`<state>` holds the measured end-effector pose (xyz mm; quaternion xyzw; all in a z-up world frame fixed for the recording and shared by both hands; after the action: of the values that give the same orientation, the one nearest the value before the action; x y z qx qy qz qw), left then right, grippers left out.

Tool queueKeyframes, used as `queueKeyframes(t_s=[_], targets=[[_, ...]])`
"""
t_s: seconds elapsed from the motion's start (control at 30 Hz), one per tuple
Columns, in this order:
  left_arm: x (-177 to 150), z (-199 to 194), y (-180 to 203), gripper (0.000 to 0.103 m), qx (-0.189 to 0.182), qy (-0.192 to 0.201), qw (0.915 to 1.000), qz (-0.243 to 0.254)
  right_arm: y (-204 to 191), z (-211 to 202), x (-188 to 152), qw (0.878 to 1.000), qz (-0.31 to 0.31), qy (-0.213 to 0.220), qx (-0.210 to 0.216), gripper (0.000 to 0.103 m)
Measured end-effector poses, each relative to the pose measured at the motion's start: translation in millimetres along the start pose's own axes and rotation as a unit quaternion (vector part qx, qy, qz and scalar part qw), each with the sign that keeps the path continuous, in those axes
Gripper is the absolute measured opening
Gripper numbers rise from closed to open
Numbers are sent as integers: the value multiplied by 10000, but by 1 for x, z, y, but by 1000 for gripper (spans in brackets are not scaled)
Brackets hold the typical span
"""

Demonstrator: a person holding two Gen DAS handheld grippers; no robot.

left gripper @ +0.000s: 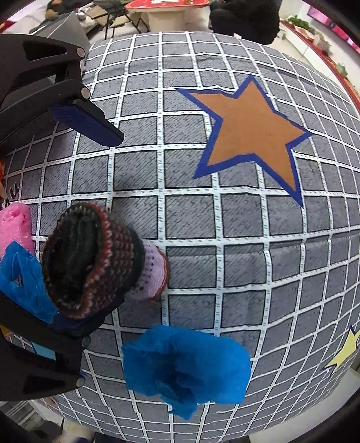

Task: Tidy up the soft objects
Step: 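Grasp the striped knit beanie with the left tool while the right tool grasps a blue plastic bag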

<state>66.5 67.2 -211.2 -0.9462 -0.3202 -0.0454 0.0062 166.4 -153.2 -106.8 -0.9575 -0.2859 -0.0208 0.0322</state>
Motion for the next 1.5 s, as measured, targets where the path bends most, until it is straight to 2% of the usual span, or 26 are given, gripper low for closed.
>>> queueKeyframes(t_s=[0.23,0.43,0.53,0.6,0.67,0.77,0.87,0.97,1.0,1.03,1.07,1.1,1.13,1.17,1.2,1.23,1.3,1.5], targets=[[0,23,1,103,-54,-236,9993,-288,-48,33,50,9972,-670,319,-10,93],[-1,34,-9,103,-385,-315,9957,-776,-73,75,70,9947,-988,281,-97,93],[-8,38,-18,103,-402,-269,9956,-805,-82,96,72,9925,-1203,133,-161,93],[-9,39,-18,103,-397,-189,9956,-831,-84,105,72,9913,-1296,56,-216,100],[-21,40,-26,103,-388,-69,9956,-844,-86,109,72,9897,-1399,113,-287,102],[-31,37,-18,103,-374,65,9957,-848,-88,111,74,9871,-1518,241,-441,103],[-41,18,-2,103,-366,-26,9958,-841,-94,118,71,9825,-1707,300,-679,103],[-37,15,5,103,-267,-112,9968,-748,-99,124,65,9819,-1750,286,-662,103],[-36,12,9,102,-168,-52,9979,-628,-99,124,63,9830,-1701,263,-645,101],[-34,9,14,99,-83,30,9988,-473,-94,120,63,9843,-1628,303,-617,92],[-32,5,20,97,-48,105,9994,-332,-89,112,63,9841,-1609,407,-629,77],[-32,1,26,89,-79,175,9996,-216,-87,106,64,9823,-1663,528,-681,69],[-30,-1,30,76,-136,204,9996,-144,-88,104,64,9813,-1712,570,-668,56],[-30,-4,36,70,-290,222,9993,-77,-90,102,66,9803,-1784,582,-618,40],[-28,-5,40,53,-408,218,9989,-52,-90,99,67,9794,-1846,591,-569,33],[-28,-9,45,48,-401,219,9989,46,-90,97,67,9808,-1817,565,-418,29],[-29,-14,51,46,-303,265,9990,217,-81,90,70,9859,-1587,495,-166,26],[-32,-49,61,45,-107,498,9976,471,-53,61,60,9905,-1230,541,302,26]])
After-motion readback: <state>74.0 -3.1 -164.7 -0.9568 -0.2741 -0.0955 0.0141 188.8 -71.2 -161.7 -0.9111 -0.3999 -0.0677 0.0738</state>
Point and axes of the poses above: each gripper's, at about its wrist camera, not at the fingertips, and z roughly the way its jaws point, y to its right, x to its top, the point moved 1 cm from there along z, roughly the way its jaws point, and after that the axes turned 13 degrees about y, right-handed, at the moved point
